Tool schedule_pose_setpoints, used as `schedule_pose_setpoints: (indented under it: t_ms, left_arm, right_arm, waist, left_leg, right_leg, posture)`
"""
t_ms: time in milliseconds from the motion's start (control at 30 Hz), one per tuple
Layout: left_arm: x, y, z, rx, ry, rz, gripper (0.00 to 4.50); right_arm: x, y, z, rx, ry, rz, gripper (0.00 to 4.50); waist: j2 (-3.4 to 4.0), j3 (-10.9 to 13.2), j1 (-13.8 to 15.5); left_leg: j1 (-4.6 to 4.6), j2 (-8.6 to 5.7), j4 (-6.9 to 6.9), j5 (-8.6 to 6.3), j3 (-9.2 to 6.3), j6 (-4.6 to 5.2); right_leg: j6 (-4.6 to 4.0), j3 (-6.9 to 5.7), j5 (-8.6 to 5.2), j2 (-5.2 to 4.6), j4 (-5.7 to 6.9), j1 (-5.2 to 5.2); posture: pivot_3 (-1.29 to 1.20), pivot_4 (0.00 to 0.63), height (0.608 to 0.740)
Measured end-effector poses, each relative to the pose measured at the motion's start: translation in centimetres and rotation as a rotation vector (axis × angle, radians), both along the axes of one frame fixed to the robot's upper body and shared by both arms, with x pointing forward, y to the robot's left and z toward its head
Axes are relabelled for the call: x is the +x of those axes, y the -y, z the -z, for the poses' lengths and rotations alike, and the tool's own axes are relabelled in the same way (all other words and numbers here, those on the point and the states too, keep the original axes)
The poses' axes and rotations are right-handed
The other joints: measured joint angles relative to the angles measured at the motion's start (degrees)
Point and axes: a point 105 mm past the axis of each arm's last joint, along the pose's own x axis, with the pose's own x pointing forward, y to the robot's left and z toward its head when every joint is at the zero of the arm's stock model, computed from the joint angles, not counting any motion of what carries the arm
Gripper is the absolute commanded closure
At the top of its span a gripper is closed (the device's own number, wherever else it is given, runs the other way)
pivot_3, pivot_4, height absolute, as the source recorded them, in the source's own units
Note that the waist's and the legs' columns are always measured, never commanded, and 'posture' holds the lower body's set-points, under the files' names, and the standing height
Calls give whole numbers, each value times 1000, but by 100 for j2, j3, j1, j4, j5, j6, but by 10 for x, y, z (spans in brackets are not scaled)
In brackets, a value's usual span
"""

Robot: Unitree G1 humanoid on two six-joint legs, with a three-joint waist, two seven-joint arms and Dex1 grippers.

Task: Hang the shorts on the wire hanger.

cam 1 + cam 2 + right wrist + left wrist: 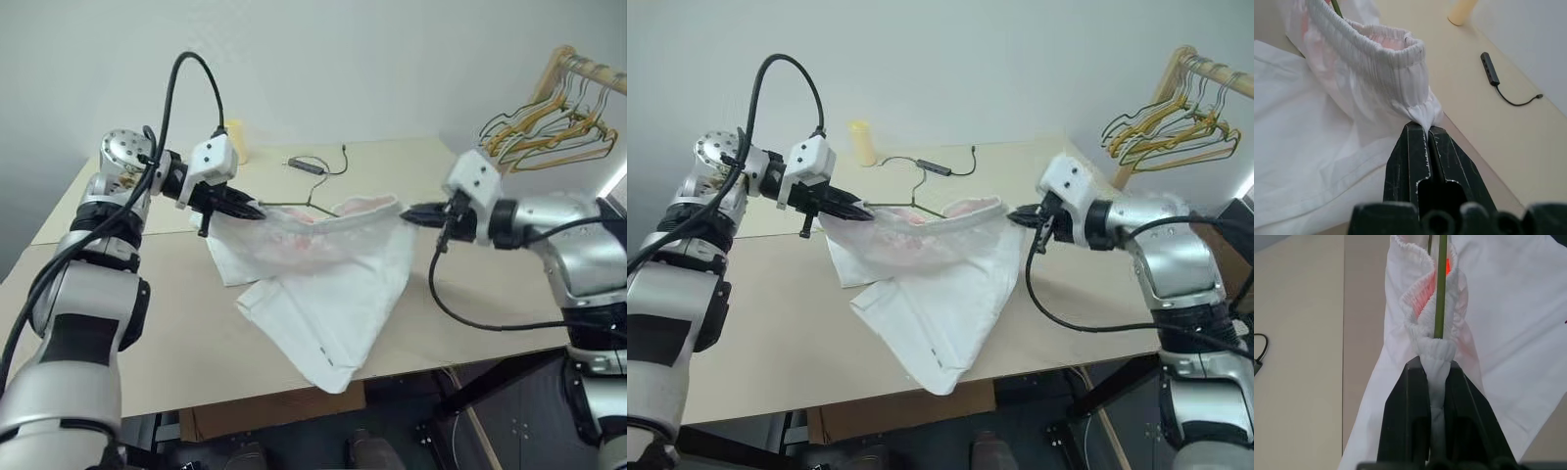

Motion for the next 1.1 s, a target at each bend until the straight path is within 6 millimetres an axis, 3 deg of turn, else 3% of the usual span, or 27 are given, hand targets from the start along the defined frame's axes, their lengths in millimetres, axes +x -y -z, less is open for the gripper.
schedule_pose_setpoints:
  t_ms: [267, 767, 900, 967, 1100]
  left_arm:
    - [4, 2, -6, -48, 30, -22, 4445]
    - [3, 7, -3, -51, 16, -3, 4445]
    - [1, 9, -3, -61, 7, 13, 4445]
    - [1, 9, -3, -62, 6, 18, 4445]
    - [0, 10, -3, -67, -2, 21, 4445]
  right_arm:
    - [-4, -8, 13, -187, 19, -52, 4476]
    - [-7, -37, 3, -192, 144, -161, 4476]
    - [-7, -41, 7, -217, 154, -180, 3596]
    - [-5, -41, 12, -221, 140, -180, 2934]
    - [2, -35, 19, -215, 111, -147, 2934]
  waist:
    - [0, 0, 24]
    - [0, 0, 10]
    - [0, 0, 5]
    - [0, 0, -2]
    - [0, 0, 0]
  left_leg:
    - [-4, -1, 2, -1, 1, 0]
    - [-2, 0, 2, -1, 2, 0]
    - [-2, 0, 2, -1, 2, 0]
    - [-1, 0, 3, -1, 2, 0]
    - [-2, -1, 2, -1, 2, 0]
  right_leg:
    - [1, -2, 0, -2, 0, -2]
    - [1, -2, 0, -1, 4, -3]
    - [0, -1, 0, 0, 5, -2]
    - [0, -1, 0, 0, 6, -3]
    - [0, -1, 0, 0, 5, -2]
  posture:
    - [-67, 0, 740]
    - [-69, 0, 740]
    - [-69, 0, 740]
    - [-70, 0, 740]
    - [-71, 0, 740]
